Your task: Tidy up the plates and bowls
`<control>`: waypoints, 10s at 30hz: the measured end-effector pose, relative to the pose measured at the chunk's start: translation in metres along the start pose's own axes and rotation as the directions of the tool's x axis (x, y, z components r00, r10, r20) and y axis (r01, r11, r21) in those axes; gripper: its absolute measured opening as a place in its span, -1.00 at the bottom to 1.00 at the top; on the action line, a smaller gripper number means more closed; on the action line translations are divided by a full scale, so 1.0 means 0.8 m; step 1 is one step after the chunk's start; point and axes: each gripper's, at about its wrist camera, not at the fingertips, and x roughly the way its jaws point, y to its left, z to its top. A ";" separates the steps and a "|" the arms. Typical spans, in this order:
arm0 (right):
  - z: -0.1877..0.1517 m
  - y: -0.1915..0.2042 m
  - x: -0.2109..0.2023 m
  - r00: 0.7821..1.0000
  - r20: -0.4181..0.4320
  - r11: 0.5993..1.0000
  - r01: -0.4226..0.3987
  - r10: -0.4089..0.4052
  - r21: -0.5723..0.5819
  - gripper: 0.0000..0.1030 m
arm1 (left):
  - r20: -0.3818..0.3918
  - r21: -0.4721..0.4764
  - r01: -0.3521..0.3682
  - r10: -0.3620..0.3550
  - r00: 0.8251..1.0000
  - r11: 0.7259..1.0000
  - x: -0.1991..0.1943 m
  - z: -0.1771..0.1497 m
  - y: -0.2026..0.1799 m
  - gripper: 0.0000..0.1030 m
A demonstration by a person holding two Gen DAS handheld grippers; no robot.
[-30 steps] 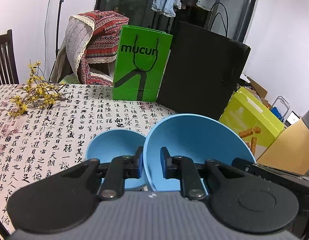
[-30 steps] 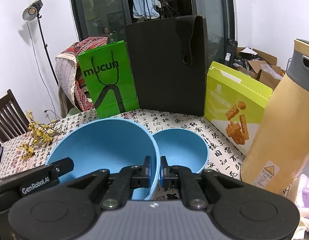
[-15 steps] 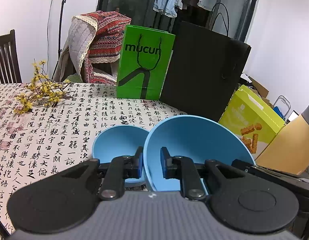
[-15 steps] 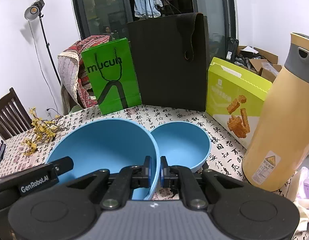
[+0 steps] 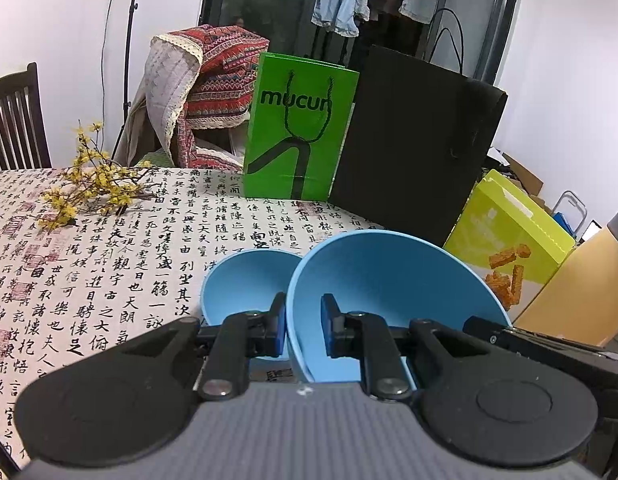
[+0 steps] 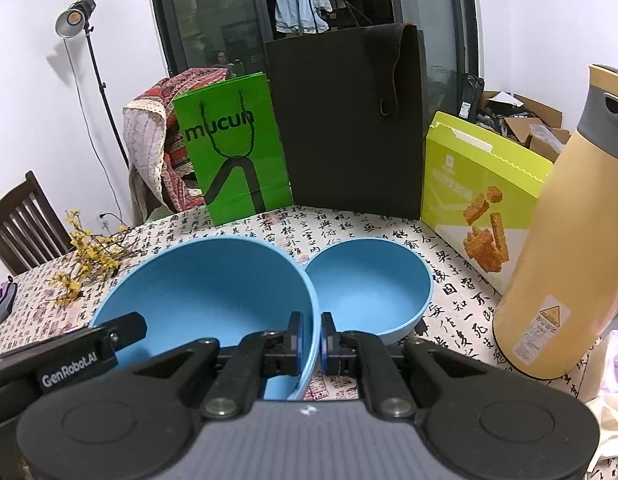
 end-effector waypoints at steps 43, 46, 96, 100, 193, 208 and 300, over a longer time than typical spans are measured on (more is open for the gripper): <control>-0.011 0.129 0.008 0.984 -0.031 0.977 -0.178 0.176 -0.119 -0.84 | 0.047 -0.125 -0.166 0.173 0.984 0.978 -0.056 0.000 0.119 -0.66; -0.011 0.136 0.008 0.982 -0.034 0.974 -0.189 0.187 -0.125 -0.84 | 0.051 -0.133 -0.176 0.184 0.982 0.975 -0.061 0.000 0.125 -0.66; -0.033 0.238 -0.002 0.943 -0.079 0.918 -0.332 0.322 -0.217 -0.84 | 0.087 -0.231 -0.300 0.327 0.941 0.925 -0.127 -0.017 0.211 -0.66; -0.035 0.247 -0.005 0.939 -0.083 0.911 -0.344 0.333 -0.226 -0.84 | 0.088 -0.240 -0.310 0.339 0.937 0.920 -0.133 -0.018 0.217 -0.66; -0.147 0.413 -0.026 0.818 -0.266 0.749 -0.574 0.509 -0.331 -0.83 | 0.013 -0.442 -0.496 0.558 0.830 0.748 -0.240 -0.120 0.367 -0.66; -0.175 0.444 -0.019 0.800 -0.307 0.724 -0.598 0.516 -0.343 -0.83 | -0.018 -0.474 -0.514 0.576 0.817 0.715 -0.246 -0.144 0.399 -0.66; -0.267 0.397 -0.068 0.761 -0.016 0.683 -0.591 0.649 -0.428 1.00 | 0.243 -0.447 -0.430 0.569 0.786 0.785 -0.310 -0.256 0.436 1.00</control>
